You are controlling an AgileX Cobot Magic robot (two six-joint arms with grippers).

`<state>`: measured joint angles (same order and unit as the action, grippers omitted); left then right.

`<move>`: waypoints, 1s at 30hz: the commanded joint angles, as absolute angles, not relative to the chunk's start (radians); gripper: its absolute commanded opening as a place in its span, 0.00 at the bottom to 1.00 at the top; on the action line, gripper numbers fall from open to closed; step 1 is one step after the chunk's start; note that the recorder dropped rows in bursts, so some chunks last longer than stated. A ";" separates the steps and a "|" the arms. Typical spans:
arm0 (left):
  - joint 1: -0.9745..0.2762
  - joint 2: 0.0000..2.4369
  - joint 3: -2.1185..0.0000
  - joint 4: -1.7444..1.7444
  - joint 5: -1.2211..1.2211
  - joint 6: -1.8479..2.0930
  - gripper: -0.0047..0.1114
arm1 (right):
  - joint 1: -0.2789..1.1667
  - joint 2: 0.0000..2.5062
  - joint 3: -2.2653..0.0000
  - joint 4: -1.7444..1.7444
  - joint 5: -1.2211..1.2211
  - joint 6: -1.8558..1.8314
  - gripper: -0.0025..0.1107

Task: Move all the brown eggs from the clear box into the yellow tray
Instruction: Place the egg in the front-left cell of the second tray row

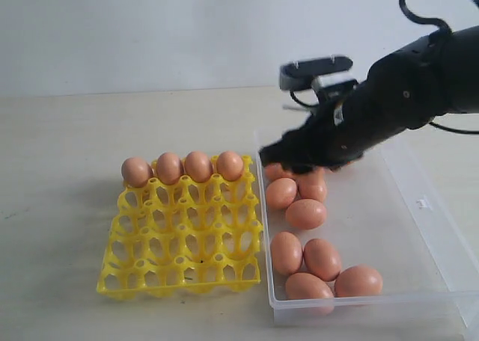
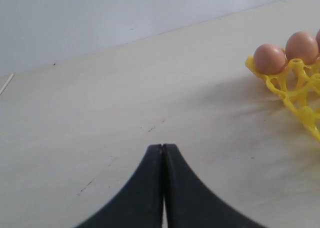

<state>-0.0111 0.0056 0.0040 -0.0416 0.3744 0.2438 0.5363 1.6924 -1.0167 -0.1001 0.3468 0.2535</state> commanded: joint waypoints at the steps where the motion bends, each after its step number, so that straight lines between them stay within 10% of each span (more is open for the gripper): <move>1: -0.012 0.000 0.000 -0.050 0.363 0.236 0.04 | 0.611 1.660 -1.014 -0.078 -0.009 0.202 0.02; 13: -0.012 0.000 0.000 -0.050 0.363 0.236 0.04 | 0.738 1.887 -1.026 -0.334 -0.612 0.404 0.02; 30: -0.012 0.000 0.000 -0.050 0.363 0.236 0.04 | 0.743 2.144 -1.207 -0.530 -0.645 0.757 0.02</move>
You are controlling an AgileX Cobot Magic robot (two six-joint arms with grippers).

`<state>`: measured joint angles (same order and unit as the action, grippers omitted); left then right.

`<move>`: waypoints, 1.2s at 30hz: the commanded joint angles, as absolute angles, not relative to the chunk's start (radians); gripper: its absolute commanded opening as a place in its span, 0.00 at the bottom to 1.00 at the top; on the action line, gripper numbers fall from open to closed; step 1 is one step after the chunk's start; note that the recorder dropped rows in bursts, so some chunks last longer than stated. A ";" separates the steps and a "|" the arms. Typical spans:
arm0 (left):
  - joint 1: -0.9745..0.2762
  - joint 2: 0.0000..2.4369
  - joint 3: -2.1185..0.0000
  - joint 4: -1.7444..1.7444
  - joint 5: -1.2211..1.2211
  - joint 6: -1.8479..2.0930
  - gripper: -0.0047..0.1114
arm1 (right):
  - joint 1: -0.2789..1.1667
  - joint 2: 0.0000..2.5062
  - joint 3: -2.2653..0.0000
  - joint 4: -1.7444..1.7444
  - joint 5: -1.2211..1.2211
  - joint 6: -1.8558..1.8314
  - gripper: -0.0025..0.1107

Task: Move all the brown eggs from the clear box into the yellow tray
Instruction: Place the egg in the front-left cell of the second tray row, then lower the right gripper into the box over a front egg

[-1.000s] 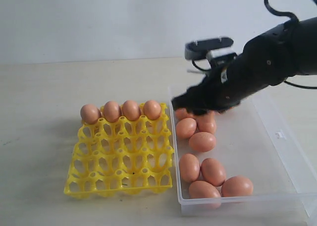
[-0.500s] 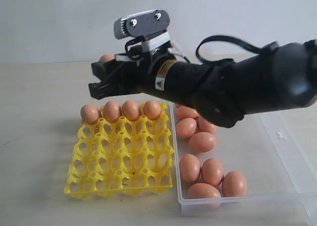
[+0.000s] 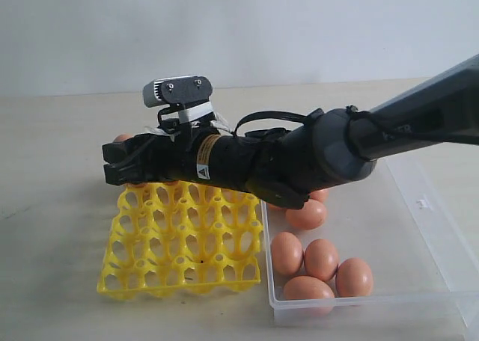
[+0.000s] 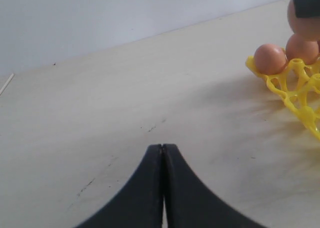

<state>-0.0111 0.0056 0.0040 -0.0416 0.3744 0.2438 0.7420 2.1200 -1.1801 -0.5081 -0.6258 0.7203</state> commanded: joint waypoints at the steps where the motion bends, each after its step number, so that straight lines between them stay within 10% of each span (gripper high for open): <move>1: -0.012 0.000 0.000 -0.050 0.363 0.236 0.04 | 0.743 2.152 -1.214 -0.530 -0.643 0.770 0.02; 9: -0.012 0.000 0.000 -0.050 0.363 0.236 0.04 | 0.743 2.215 -1.276 -0.573 -0.631 0.856 0.07; 19: -0.012 0.000 0.000 -0.050 0.363 0.236 0.04 | 0.743 2.232 -1.283 -0.573 -0.592 0.893 0.51; 23: -0.012 0.000 0.000 -0.050 0.363 0.236 0.04 | 0.742 2.202 -1.283 -0.553 -0.545 0.928 0.49; 29: -0.012 0.000 0.000 -0.050 0.363 0.236 0.04 | 0.734 1.807 -1.283 -0.536 0.308 0.647 0.02; 36: -0.012 0.000 0.000 -0.050 0.363 0.236 0.04 | 0.660 1.632 -1.241 -0.323 1.035 0.414 0.10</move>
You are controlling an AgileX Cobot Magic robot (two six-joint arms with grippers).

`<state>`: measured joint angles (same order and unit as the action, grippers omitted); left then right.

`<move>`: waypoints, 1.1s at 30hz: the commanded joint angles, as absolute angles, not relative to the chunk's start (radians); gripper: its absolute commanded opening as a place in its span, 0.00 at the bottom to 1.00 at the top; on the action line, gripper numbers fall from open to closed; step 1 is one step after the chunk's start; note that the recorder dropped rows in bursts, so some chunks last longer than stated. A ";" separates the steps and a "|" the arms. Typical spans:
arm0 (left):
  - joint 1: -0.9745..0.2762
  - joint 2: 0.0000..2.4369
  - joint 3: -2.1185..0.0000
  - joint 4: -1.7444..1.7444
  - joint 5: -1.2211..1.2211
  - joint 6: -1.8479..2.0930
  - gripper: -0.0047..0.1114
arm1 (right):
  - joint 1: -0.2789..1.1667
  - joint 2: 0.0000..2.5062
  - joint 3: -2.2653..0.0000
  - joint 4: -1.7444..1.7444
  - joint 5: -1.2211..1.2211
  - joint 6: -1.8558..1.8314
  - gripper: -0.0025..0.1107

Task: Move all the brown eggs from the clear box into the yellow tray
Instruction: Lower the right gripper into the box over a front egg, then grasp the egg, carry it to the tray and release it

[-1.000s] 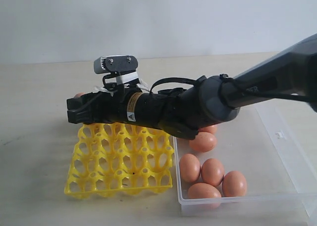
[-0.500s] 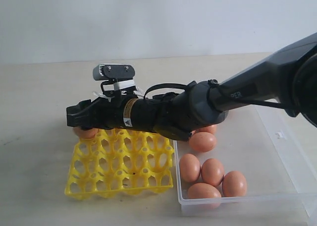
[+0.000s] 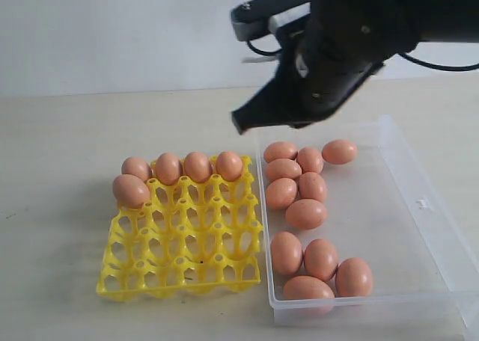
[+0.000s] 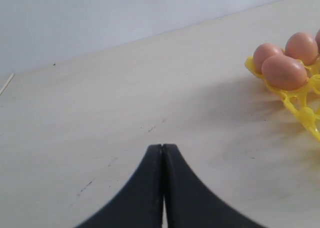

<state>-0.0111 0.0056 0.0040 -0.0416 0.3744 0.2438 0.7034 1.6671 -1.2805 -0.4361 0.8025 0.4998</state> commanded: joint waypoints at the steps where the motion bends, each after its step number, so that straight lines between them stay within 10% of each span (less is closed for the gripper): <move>1: -0.012 0.000 0.000 -0.050 0.363 0.236 0.04 | 0.646 1.628 -1.214 -0.300 1.049 0.412 0.14; 12: -0.012 0.000 0.000 -0.050 0.363 0.236 0.04 | 0.608 1.631 -0.909 -0.096 0.843 0.479 0.50; 30: -0.012 0.000 0.000 -0.050 0.363 0.236 0.04 | 0.559 1.780 -0.878 -0.088 0.729 0.498 0.49; 33: -0.012 0.000 0.000 -0.050 0.363 0.236 0.04 | 0.559 1.781 -0.878 -0.088 0.708 0.498 0.37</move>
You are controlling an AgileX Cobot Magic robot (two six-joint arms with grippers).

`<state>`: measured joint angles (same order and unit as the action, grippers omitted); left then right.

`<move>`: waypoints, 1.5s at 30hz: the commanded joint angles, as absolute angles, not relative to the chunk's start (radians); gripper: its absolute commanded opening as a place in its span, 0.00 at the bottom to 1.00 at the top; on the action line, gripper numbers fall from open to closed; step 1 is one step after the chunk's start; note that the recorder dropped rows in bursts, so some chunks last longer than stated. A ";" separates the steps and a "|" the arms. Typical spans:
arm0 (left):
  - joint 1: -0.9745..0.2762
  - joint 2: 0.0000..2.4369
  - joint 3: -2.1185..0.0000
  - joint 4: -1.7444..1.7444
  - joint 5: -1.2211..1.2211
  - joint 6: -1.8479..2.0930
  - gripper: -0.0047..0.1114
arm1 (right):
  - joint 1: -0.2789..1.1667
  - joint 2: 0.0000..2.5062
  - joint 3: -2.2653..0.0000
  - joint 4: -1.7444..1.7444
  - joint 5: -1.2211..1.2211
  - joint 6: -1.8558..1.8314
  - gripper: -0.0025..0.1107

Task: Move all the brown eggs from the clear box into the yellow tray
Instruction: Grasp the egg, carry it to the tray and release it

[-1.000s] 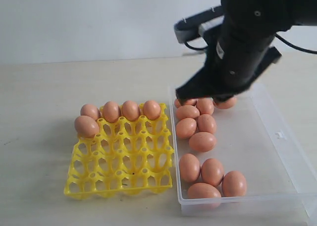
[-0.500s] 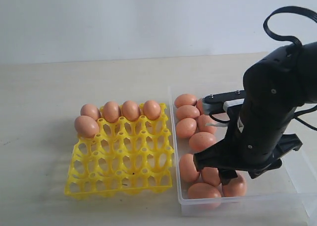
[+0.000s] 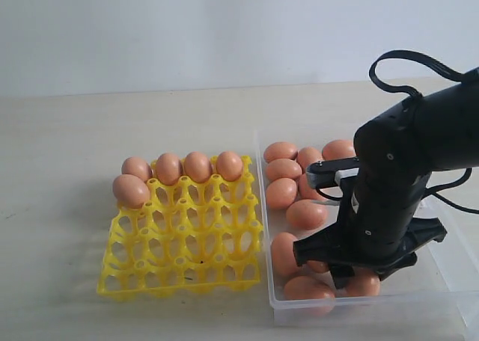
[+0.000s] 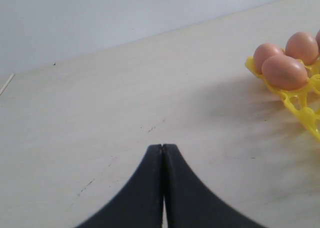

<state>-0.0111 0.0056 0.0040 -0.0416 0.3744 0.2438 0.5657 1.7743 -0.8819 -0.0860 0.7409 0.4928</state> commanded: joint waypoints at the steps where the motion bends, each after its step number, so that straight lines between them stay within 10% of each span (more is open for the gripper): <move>1: -0.012 0.000 0.000 -0.050 0.363 0.236 0.04 | 0.559 1.779 -0.878 -0.088 0.704 0.498 0.28; 4: -0.012 0.000 0.000 -0.050 0.363 0.236 0.04 | 0.559 1.766 -0.878 -0.110 0.705 0.498 0.02; 24: -0.012 0.000 0.000 -0.050 0.363 0.236 0.04 | 0.674 1.738 -0.888 -0.178 -0.538 0.332 0.02; 45: -0.012 0.000 0.000 -0.050 0.363 0.236 0.04 | 0.687 2.097 -1.113 -0.560 -0.630 0.770 0.04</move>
<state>-0.0111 0.0056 0.0040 -0.0416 0.3744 0.2438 0.6815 2.0802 -1.1063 -0.5486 -0.6024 0.7612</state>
